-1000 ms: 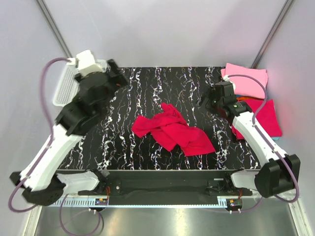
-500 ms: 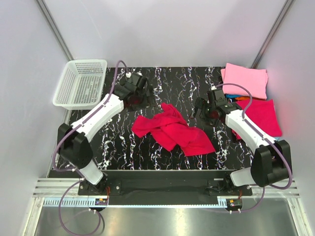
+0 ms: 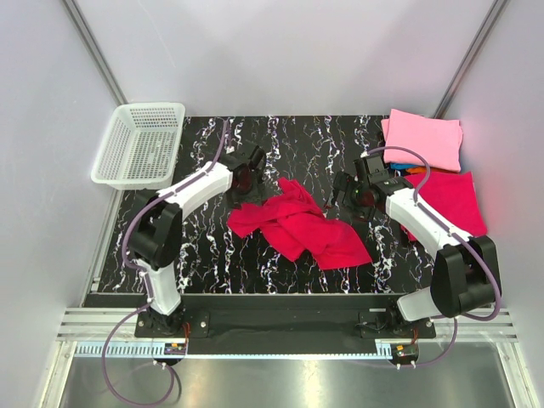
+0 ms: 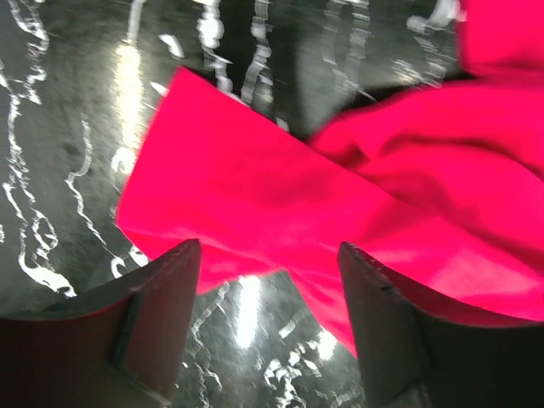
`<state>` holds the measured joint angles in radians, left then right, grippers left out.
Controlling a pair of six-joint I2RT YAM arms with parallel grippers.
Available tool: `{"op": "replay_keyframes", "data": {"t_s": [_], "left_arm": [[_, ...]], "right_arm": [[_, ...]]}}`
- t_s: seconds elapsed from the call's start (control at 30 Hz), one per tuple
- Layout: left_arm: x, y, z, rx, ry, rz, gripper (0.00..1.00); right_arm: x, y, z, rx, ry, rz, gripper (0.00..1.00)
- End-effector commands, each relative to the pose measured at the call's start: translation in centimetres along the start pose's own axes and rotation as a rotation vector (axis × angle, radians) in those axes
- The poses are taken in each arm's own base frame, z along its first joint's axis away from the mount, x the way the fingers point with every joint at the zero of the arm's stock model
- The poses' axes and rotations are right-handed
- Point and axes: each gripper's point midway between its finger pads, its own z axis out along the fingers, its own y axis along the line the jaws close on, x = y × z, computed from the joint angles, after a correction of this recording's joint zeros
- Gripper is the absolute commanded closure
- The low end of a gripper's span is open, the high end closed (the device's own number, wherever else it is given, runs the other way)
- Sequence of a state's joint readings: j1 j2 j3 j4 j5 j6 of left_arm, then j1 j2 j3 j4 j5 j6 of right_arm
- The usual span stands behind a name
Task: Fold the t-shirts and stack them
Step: Fold the tshirt
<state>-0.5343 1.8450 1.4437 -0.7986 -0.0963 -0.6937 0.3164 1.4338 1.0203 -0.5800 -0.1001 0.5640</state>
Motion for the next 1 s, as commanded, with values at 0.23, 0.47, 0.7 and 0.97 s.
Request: {"op": "replay_keyframes", "data": {"t_s": [0.23,0.47,0.7,0.97], "left_arm": [[-5.2,1.7,2.8,-0.109,-0.098,-0.071,0.37],[-6.2,3.1,4.7,-0.136,-0.076,-0.090,0.40],[-5.1,2.9,6.0,-0.126,-0.022,-0.083,0.43],[-5.0,3.0,6.7,-0.134,-0.010,-0.065,0.56]], "right_arm": [[-0.2,1.3,-0.5,-0.049,0.001,-0.028,0.00],[-0.6,1.2,-0.4,-0.030,-0.001,-0.030,0.00],[-0.7,1.1,-0.1,-0.015,-0.003,-0.023,0.00],[-1.1,1.1,-0.2,-0.006,-0.015,-0.013,0.00]]}}
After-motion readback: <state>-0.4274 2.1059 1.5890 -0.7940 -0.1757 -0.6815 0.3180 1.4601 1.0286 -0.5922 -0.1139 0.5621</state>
